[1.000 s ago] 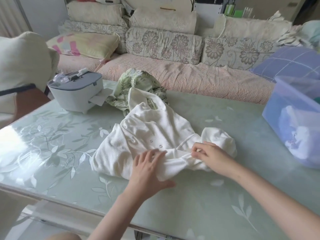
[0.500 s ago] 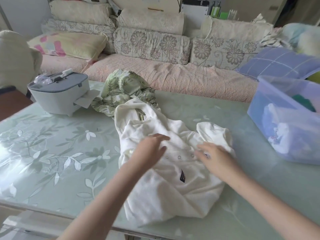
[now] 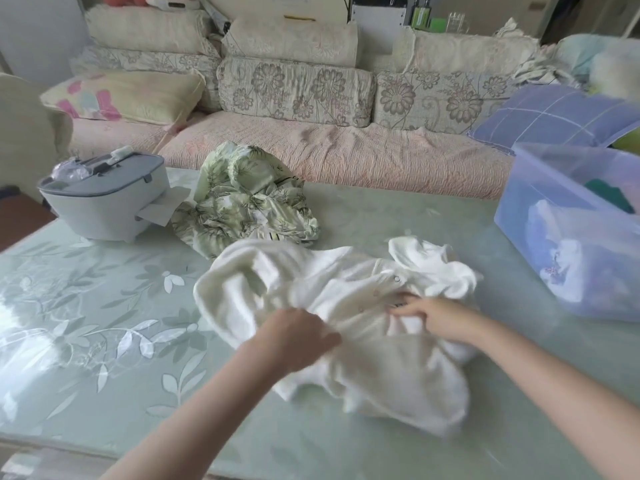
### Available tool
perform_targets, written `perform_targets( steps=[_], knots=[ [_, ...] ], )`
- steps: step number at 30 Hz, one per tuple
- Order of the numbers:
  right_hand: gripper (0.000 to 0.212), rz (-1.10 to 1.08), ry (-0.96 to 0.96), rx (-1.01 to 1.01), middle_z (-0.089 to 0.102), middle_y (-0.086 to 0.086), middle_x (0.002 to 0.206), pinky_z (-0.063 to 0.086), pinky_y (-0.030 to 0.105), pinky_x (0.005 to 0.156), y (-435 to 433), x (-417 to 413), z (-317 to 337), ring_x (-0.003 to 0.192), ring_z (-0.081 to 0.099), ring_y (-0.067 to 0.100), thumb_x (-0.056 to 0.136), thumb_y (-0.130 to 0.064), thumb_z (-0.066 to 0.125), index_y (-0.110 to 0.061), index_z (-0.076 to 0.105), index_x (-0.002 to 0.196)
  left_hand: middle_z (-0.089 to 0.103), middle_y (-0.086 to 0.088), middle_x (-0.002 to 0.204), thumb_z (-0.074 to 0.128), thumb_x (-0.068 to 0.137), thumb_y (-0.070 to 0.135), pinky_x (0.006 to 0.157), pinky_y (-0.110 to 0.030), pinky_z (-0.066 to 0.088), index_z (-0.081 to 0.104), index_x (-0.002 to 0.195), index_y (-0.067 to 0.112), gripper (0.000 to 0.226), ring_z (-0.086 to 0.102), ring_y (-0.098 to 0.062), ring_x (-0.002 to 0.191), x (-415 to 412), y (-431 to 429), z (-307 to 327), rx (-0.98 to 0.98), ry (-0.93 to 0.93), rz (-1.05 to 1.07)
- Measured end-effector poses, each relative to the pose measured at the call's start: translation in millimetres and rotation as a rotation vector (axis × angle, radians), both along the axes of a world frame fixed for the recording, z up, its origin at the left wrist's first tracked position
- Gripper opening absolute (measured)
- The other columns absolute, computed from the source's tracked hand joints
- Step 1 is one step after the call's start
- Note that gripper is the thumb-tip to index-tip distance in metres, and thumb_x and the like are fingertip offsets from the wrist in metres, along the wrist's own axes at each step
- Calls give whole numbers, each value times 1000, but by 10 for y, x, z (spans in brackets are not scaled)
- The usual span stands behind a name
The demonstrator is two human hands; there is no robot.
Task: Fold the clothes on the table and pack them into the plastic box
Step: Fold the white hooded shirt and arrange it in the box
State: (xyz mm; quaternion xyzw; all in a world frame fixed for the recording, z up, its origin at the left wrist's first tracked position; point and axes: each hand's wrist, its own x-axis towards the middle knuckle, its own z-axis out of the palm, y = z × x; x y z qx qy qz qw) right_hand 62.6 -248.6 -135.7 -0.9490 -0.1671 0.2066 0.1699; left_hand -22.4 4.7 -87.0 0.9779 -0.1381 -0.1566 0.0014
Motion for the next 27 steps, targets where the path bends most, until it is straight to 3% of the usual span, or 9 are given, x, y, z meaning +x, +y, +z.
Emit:
perform_targets(
  steps=[4, 6, 7, 9, 11, 14, 17, 21, 27],
  knots=[
    [44, -108, -91, -28, 50, -10, 140, 27, 32, 112, 126, 433, -35, 138, 35, 17, 92, -3, 43, -29, 66, 119, 73, -1, 99, 49, 95, 35, 80, -25, 51, 65, 117, 29, 28, 68, -15, 86, -10, -208, -30, -460, 129, 74],
    [35, -185, -104, 8, 55, -8, 129, 40, 41, 99, 231, 472, -35, 137, 33, 23, 90, -9, 43, -23, 72, 104, 72, 2, 101, 50, 95, 25, 82, -28, 53, 64, 118, 25, 28, 68, -14, 90, 150, -117, -112, -578, -7, 150],
    [30, -223, -120, 39, 58, -5, 123, 45, 39, 90, 259, 415, -1, 133, 38, 24, 90, -12, 42, -18, 71, 98, 68, 2, 113, 49, 96, 27, 89, -30, 49, 58, 127, 25, 33, 63, -16, 105, 241, -33, -182, -511, -159, 150],
    [22, -248, -163, 83, 55, 0, 131, 39, 41, 101, 263, 268, 55, 132, 41, 23, 93, -21, 46, -18, 67, 102, 49, 3, 140, 44, 97, 41, 106, -33, 34, 38, 143, 27, 49, 39, -18, 132, 359, 153, -356, -365, -300, 137],
    [42, -193, -121, 47, 28, 0, 154, 21, 46, 115, 210, 62, 81, 144, 20, 18, 94, -42, 51, -24, 53, 131, 32, 4, 151, 25, 88, 67, 113, -39, 21, 26, 148, 27, 72, 22, -19, 142, 392, 274, -516, -305, -153, 86],
    [74, -50, -82, -166, -1, -21, 153, 5, 48, 118, 73, -195, 11, 146, -5, 8, 87, -63, 48, -36, 19, 149, -3, 8, 159, -19, 48, 90, 116, -49, 2, 2, 151, 31, 120, -6, -19, 147, 353, 350, -767, -174, -52, 40],
    [76, 3, -65, -47, -4, -27, 150, 4, 44, 119, -164, -194, -51, 144, -9, 3, 88, -53, 56, -41, 12, 148, -15, 10, 158, -5, 82, 75, 112, -61, -2, -7, 150, 36, 79, -15, -19, 145, 453, 426, -820, -125, -78, 190],
    [71, -27, -44, 137, 15, -21, 152, 6, 12, 110, -505, -30, 13, 142, 1, -3, 89, -22, 65, -33, 26, 147, -19, 8, 157, 14, 100, 51, 108, -68, 4, -8, 150, 36, 56, -16, -15, 145, 607, 679, -717, -84, -23, 341],
    [57, -314, -270, -57, 35, -8, 151, 31, 28, 105, -740, -93, 72, 136, 38, 15, 90, -24, 63, -31, 41, 142, -21, 5, 157, 23, 99, 49, 109, -69, 5, 1, 151, 37, 57, -22, -23, 143, 740, 1091, -971, 52, 24, 318]
  ],
)
